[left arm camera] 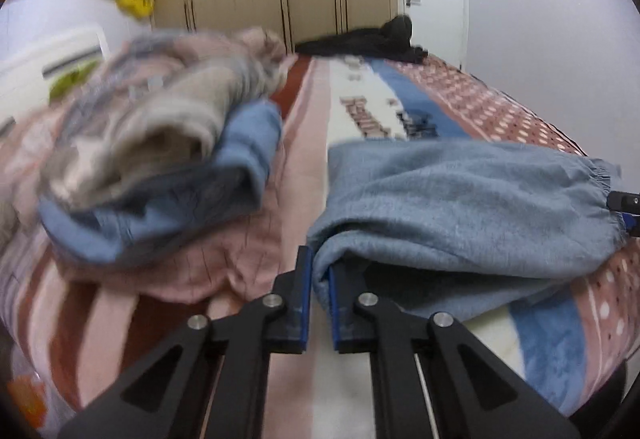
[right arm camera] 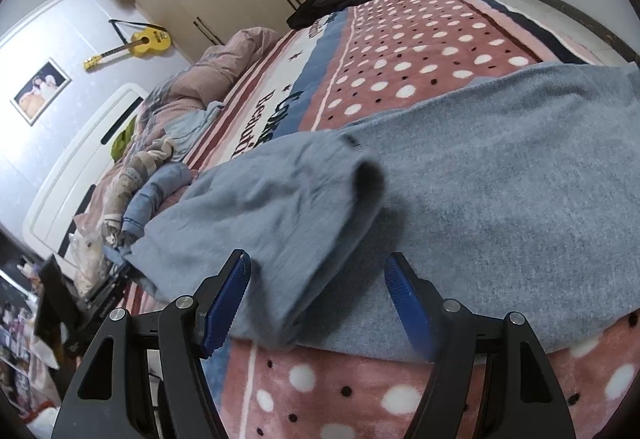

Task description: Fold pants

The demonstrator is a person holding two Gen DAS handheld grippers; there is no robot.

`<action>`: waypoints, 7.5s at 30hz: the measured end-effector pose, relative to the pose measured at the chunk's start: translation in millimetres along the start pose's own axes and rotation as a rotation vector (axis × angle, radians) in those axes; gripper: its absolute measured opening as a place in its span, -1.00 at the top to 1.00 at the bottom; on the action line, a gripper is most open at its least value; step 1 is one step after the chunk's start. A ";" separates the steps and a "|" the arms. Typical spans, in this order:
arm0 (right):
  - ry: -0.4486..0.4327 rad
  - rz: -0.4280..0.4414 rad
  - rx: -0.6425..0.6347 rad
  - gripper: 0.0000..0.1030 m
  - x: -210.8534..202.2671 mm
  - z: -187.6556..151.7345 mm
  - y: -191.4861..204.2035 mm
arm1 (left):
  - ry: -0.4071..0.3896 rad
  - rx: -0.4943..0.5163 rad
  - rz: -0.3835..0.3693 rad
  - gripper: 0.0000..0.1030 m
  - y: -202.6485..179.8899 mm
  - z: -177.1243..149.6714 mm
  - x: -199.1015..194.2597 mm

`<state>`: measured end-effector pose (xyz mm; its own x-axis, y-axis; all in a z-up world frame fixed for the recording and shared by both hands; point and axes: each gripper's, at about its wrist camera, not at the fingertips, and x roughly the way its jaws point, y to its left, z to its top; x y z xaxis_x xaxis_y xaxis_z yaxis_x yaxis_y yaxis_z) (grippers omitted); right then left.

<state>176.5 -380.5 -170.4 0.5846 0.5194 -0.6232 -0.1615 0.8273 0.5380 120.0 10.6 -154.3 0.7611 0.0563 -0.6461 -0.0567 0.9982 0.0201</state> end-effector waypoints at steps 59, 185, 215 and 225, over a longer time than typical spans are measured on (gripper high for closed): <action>0.261 -0.039 -0.012 0.32 26.0 37.3 -14.4 | 0.177 0.139 -0.322 -0.07 -41.1 41.5 37.0; 0.181 0.151 -0.622 -0.11 73.8 -11.9 142.0 | 0.209 0.096 -0.347 0.11 -60.0 108.1 83.7; 0.057 -0.414 -0.990 0.18 85.1 -41.2 147.7 | 0.265 0.051 -0.384 0.51 -54.1 46.8 59.2; 0.095 -0.133 -0.802 1.00 67.8 -24.8 146.6 | 0.263 0.046 -0.385 0.51 -53.5 46.6 59.2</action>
<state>172.7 -218.7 -147.9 0.5749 0.3921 -0.7182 -0.6364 0.7659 -0.0913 198.2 -38.5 -158.1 0.5308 -0.3201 -0.7847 0.2315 0.9455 -0.2291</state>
